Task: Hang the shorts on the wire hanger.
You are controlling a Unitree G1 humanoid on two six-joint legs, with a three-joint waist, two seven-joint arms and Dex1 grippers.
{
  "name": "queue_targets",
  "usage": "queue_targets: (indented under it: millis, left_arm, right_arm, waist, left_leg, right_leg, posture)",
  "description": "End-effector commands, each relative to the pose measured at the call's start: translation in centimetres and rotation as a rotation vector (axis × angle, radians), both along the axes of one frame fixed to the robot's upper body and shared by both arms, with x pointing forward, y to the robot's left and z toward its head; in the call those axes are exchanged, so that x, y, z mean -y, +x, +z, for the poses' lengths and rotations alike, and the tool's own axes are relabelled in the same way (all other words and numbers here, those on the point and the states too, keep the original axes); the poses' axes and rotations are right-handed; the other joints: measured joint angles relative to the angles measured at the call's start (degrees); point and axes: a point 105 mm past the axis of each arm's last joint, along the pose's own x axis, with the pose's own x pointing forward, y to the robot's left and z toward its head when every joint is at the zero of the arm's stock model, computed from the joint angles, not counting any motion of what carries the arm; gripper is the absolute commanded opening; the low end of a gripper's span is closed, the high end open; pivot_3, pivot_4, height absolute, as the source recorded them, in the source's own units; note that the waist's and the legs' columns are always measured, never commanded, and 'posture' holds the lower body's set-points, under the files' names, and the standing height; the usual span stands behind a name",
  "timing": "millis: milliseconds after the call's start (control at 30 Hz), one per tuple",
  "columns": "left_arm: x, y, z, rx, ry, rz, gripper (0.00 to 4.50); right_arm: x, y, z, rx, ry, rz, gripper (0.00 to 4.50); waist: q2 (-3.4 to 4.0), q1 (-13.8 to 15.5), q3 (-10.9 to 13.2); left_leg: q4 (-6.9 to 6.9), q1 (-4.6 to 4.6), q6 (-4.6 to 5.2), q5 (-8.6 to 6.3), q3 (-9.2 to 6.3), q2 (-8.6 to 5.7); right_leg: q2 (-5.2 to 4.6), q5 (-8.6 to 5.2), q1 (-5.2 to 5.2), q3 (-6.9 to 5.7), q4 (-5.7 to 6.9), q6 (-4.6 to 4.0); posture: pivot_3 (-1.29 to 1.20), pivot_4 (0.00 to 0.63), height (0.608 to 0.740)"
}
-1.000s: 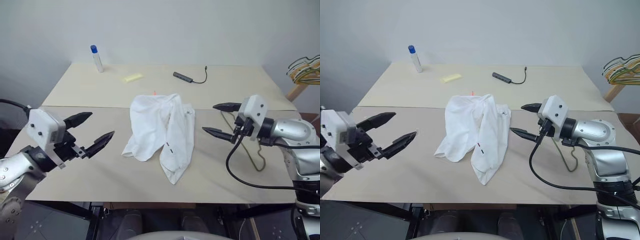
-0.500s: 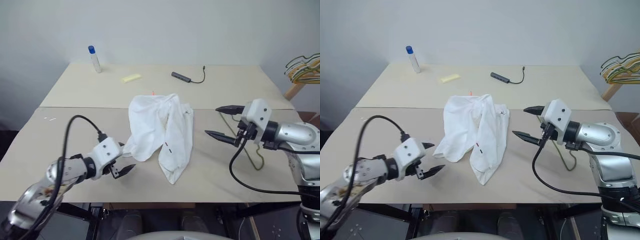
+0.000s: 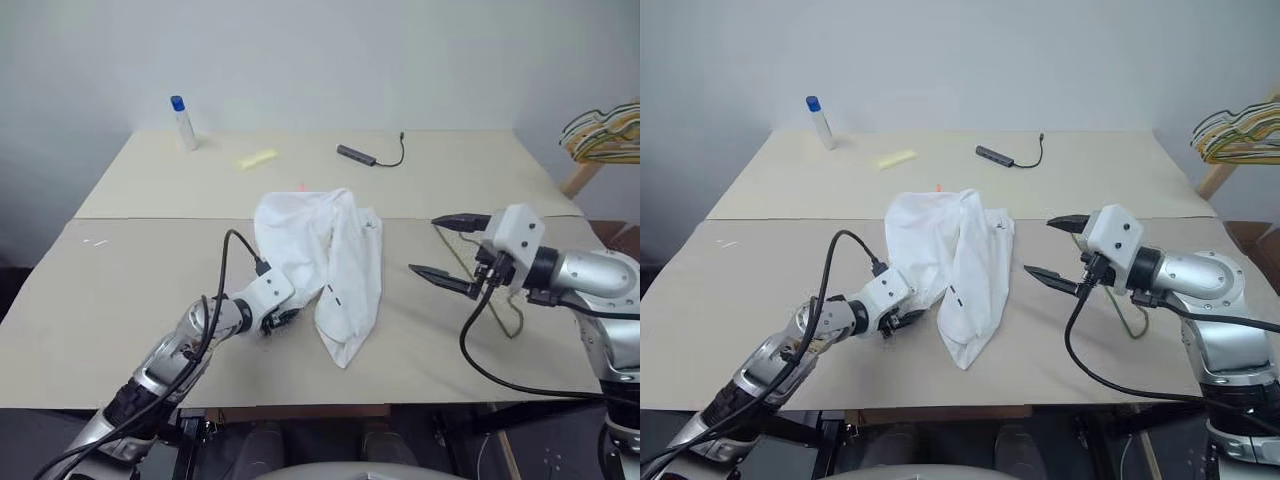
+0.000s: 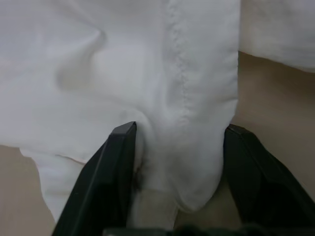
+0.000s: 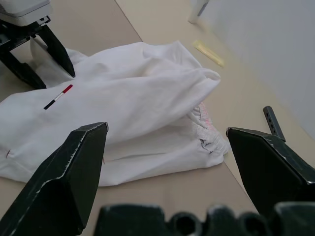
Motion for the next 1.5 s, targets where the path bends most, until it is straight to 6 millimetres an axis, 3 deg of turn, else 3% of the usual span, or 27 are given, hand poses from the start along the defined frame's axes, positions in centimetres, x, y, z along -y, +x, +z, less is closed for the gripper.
queue_targets:
  millis: [33,133,167,233,500,633,733,933,1000,1067,1133,1233,1367,1500]
  left_arm:
    - [-3.1,1.1,-0.6,0.009,0.083,0.08,1.28]
    - [-4.9,2.1,-0.6,0.034,0.112,0.13,0.37]
    - [-6.9,3.6,-0.2,0.07,0.138,0.199,0.06]
    - [-9.5,5.3,0.5,0.116,0.164,0.285,0.02]
    - [-15.6,9.1,3.3,0.257,0.234,0.445,0.02]
    - [-18.1,8.5,4.5,0.259,0.21,0.484,0.96]
    - [-19.3,7.3,5.5,0.273,0.229,0.458,1.93]
    - [-19.7,1.7,9.2,0.224,0.269,0.196,3.89]
    - [-19.0,0.6,11.0,0.235,0.254,0.119,4.46]
    - [-17.6,-0.3,12.4,0.237,0.2,0.032,4.46]
    - [-15.2,-0.7,14.1,0.253,0.092,-0.04,4.46]
    - [-9.2,-1.4,15.3,0.23,-0.173,-0.176,4.46]
    - [-0.9,-2.5,12.6,0.06,-0.354,-0.312,4.46]
    - [5.3,-2.7,9.3,-0.12,-0.29,-0.375,4.46]
  right_arm:
    - [0.1,-0.6,1.1,0.028,-0.022,0.048,4.5]
    - [0.0,-1.0,1.0,0.004,-0.035,0.085,4.5]
    - [0.0,-1.4,1.0,-0.016,-0.039,0.113,4.5]
    - [-0.1,-1.9,1.0,-0.046,-0.043,0.15,4.5]
    - [-0.2,-2.8,1.0,-0.104,-0.035,0.219,4.5]
    - [-0.4,-2.8,0.8,-0.104,-0.025,0.219,4.5]
    - [-0.5,-3.0,0.5,-0.111,-0.023,0.221,4.5]
    - [-0.3,-3.4,-0.3,-0.151,-0.048,0.253,4.5]
    - [-0.2,-3.4,-0.4,-0.156,-0.054,0.257,4.5]
    - [-0.3,-3.4,-0.5,-0.157,-0.054,0.259,4.5]
    - [-0.3,-3.3,-0.5,-0.158,-0.053,0.262,4.5]
    - [-0.4,-3.3,-0.5,-0.157,-0.054,0.266,4.5]
    - [-0.5,-3.3,-0.4,-0.152,-0.06,0.269,4.5]
    - [-0.2,-3.4,-0.2,-0.147,-0.074,0.264,4.5]
  waist:
    - [0.05,-0.25,-0.13]
    - [0.12,-0.79,-0.21]
    - [0.12,-0.92,-0.22]
    - [0.13,-1.08,-0.22]
    - [0.11,-1.67,-0.24]
    - [0.11,-1.71,-0.24]
    - [0.11,-1.87,-0.24]
    - [0.11,-1.69,-0.22]
    - [0.11,-1.12,-0.22]
    - [0.11,-0.58,-0.22]
    - [0.11,-0.04,-0.22]
    - [0.12,0.42,-0.22]
    - [0.14,0.28,-0.27]
    - [0.07,-0.07,-0.33]
  left_leg:
    - [0.0,0.04,0.0,0.0,0.0,0.02]
    - [-0.02,0.14,0.0,0.0,0.0,0.08]
    - [-0.03,0.19,0.0,0.0,0.0,0.12]
    - [-0.03,0.28,0.0,0.0,-0.04,0.16]
    - [-0.06,-0.04,0.04,-0.03,-0.21,0.13]
    - [-0.05,-0.2,0.03,-0.03,-0.23,0.13]
    - [-0.06,-0.18,0.03,-0.03,-0.22,0.16]
    - [-0.06,-0.18,0.01,-0.04,-0.1,0.28]
    - [-0.05,-0.13,0.0,-0.03,-0.03,0.34]
    - [-0.04,-0.08,-0.01,-0.03,0.04,0.38]
    - [-0.04,-0.04,-0.01,-0.03,0.11,0.39]
    - [-0.03,-0.09,-0.01,-0.03,0.14,0.39]
    - [0.21,-0.19,0.11,-0.1,0.09,0.37]
    - [0.41,-0.24,0.22,-0.17,0.01,0.34]
  right_leg:
    - [0.03,0.0,0.02,0.0,0.0,0.0]
    - [0.09,0.02,0.05,0.03,0.01,-0.05]
    - [0.14,0.02,0.09,0.04,0.01,-0.07]
    - [0.24,0.03,0.16,0.04,0.01,-0.09]
    - [0.32,0.06,-0.09,0.07,-0.07,-0.14]
    - [0.31,0.06,-0.22,0.04,-0.06,-0.14]
    - [0.32,0.06,-0.23,0.03,-0.02,-0.15]
    - [0.33,0.05,-0.28,0.03,0.01,-0.17]
    - [0.32,0.06,-0.23,-0.02,-0.01,-0.19]
    - [0.32,0.05,-0.19,-0.04,-0.01,-0.21]
    - [0.32,0.05,-0.18,-0.02,-0.03,-0.2]
    - [0.31,0.05,-0.18,0.01,-0.04,-0.19]
    - [0.34,0.07,-0.16,0.03,0.0,-0.15]
    - [0.42,0.08,-0.13,0.08,0.06,-0.14]
  posture:
    - [-0.04,0.0,0.74]
    - [-0.04,0.0,0.74]
    - [-0.05,0.0,0.74]
    - [-0.05,0.0,0.74]
    - [-0.05,0.0,0.74]
    - [-0.04,0.0,0.74]
    - [-0.04,0.0,0.74]
    - [-0.02,0.0,0.74]
    - [-0.01,0.0,0.74]
    - [-0.01,0.0,0.74]
    - [-0.01,0.0,0.74]
    - [-0.01,0.0,0.74]
    - [-0.03,0.0,0.74]
    - [-0.06,0.0,0.74]
